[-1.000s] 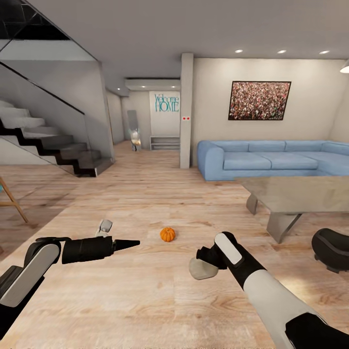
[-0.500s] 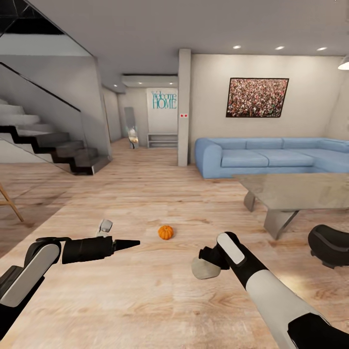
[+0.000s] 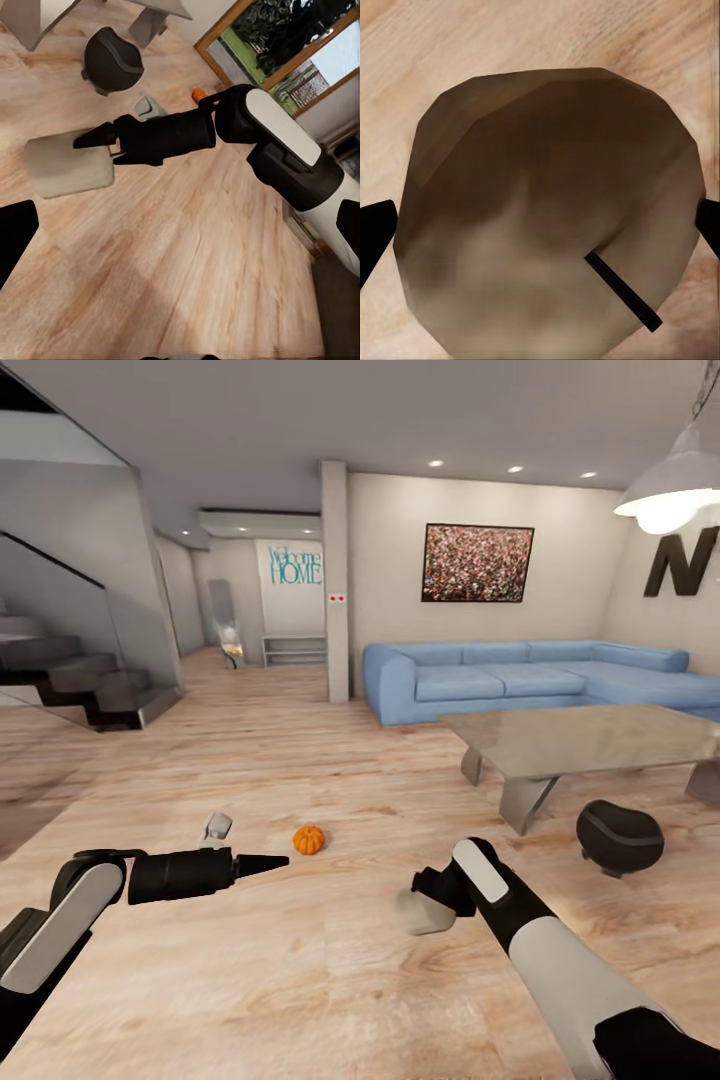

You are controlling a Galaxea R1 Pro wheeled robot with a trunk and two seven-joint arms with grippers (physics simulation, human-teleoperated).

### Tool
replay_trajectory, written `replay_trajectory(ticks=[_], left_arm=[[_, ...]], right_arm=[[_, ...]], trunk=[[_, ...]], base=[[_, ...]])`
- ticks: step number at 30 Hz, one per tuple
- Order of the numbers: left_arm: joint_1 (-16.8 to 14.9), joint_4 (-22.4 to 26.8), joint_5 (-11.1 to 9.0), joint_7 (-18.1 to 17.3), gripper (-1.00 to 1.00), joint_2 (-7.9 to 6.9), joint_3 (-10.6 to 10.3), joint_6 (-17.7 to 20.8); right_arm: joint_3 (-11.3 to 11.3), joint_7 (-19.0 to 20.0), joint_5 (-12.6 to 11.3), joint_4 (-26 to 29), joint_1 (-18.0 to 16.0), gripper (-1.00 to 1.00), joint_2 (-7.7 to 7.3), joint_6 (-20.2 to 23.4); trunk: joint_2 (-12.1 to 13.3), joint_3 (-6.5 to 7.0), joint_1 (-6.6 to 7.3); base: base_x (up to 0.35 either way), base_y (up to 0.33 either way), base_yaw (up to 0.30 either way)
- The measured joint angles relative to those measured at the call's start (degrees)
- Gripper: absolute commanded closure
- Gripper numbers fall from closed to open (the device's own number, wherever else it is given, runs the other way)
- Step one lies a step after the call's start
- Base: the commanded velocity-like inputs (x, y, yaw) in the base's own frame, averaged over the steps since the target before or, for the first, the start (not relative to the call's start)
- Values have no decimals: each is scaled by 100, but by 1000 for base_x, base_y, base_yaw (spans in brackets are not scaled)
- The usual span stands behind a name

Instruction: Place each of the two pumpkins and all three candles from the living room inside a cabinet in the living room (use any cabinet), then make sure every cabinet is closed, and position the cauldron so it is next to a table in the living room.

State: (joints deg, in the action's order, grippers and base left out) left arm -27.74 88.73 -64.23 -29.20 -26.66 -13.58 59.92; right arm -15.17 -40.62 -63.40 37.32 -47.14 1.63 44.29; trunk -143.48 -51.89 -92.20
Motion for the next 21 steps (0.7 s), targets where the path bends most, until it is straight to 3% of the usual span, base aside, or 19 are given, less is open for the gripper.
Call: replay_trajectory(ticks=[21], left_arm=[[0, 4, 7, -6, -100, 6, -2, 0]], right_arm=[[104, -1, -41, -2, 3, 100, -9, -2]], trunk=[[0, 0, 0]], base=[[-1, 0, -295]])
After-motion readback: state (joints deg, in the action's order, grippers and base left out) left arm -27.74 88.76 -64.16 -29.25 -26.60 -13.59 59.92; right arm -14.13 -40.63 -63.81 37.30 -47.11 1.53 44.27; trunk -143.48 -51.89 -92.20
